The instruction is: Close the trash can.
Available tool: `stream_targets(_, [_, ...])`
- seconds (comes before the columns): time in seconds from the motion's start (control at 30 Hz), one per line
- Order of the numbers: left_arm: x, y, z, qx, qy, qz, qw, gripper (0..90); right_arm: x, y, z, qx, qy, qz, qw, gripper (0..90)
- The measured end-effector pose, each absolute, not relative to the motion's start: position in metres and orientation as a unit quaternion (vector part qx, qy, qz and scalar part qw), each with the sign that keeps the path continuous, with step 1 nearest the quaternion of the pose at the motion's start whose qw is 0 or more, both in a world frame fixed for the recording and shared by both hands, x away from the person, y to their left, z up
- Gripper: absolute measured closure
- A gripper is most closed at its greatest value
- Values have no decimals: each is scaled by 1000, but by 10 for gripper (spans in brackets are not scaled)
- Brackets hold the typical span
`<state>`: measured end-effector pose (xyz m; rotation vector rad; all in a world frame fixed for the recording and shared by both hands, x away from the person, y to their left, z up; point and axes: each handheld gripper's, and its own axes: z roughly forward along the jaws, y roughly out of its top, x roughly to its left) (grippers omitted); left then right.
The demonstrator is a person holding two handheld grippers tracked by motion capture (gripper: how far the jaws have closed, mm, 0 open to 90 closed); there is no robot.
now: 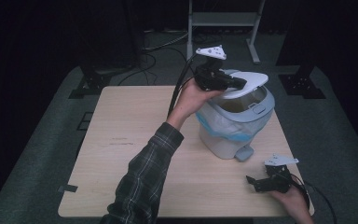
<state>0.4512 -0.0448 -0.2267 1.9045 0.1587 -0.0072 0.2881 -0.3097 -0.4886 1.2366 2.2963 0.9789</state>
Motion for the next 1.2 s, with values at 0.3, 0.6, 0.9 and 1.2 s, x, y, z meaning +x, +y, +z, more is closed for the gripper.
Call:
stream_targets(0.3, [446,-64,-238,831,58,14,553,900,288,-310,-488,437,811,346,177,16])
stream_targets(0.6, [441,-78,-246,860,49,40,506,900,288,-310,-488,437,811,346,177,17])
stream_targets(0.9, [439,-80,-247,860,63,39,505,900,288,-310,-489,437,811,346,177,16])
stream_targets(1.2, [433,-91,-246,872,50,35,485,900,288,-310,-489,436,812,345,177,16])
